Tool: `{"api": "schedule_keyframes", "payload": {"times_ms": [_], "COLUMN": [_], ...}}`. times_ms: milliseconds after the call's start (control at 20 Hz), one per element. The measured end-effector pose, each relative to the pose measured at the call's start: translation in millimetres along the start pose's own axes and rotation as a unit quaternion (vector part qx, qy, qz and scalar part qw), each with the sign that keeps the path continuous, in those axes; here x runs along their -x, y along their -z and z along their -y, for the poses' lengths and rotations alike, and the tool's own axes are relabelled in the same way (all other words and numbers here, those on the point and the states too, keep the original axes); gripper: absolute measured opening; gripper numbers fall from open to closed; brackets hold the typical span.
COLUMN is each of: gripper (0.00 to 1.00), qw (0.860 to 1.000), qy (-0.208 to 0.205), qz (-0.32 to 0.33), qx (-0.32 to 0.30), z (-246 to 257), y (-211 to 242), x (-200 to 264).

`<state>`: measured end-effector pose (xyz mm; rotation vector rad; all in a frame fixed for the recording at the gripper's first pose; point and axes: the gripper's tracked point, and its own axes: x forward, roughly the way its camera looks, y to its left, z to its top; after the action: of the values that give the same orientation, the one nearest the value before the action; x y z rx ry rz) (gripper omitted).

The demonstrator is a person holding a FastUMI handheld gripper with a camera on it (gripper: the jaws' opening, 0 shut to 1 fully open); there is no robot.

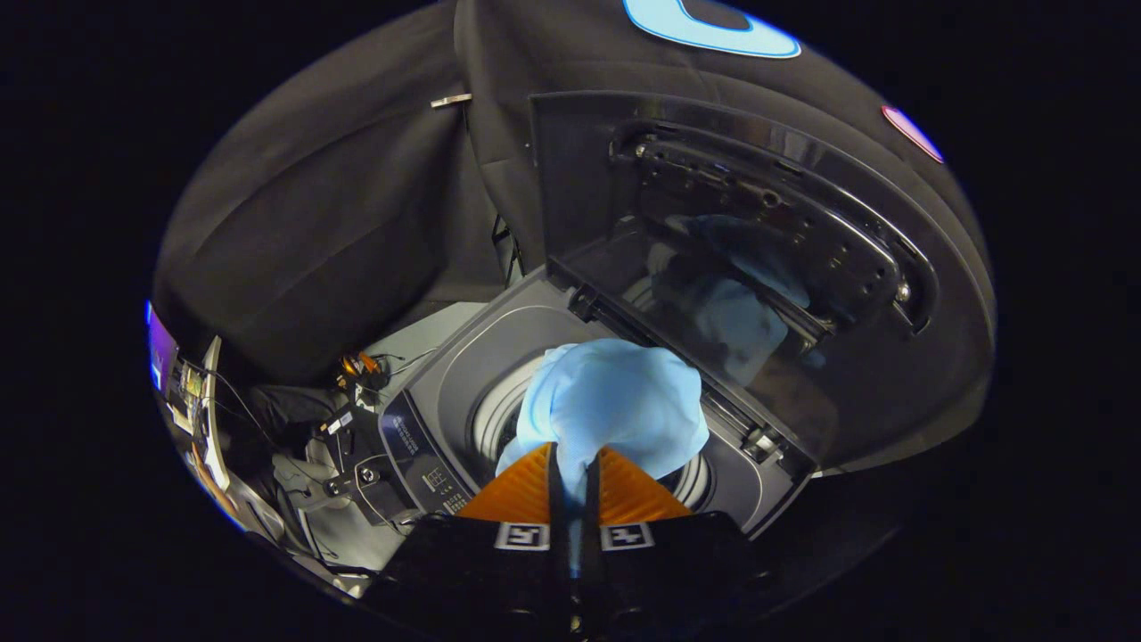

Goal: Put the clothes into the washing machine and then close the washing machine lid.

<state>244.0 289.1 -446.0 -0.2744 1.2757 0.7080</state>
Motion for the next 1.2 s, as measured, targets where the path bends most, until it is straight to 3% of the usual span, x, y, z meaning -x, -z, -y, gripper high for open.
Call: {"api": "schedule_keyframes", "payload": {"times_ms": [50,250,450,700,1200], "gripper": [0.14,1.0,1.0,1.0,1.0], "qw": [1.0,0.999,0.997,0.987,0.945], "qy": [-0.001,-0.019,-0.031,-0.054,-0.016], "qz": [0.008,0.038,0.058,0.138,0.324], "qx": [0.0,0.026,0.049,0.06,0.049], "z": [1,-9,-19,-34,-12], "y": [-4,-14,-23,-57,-130], "x": [1,6,12,36,101]}}
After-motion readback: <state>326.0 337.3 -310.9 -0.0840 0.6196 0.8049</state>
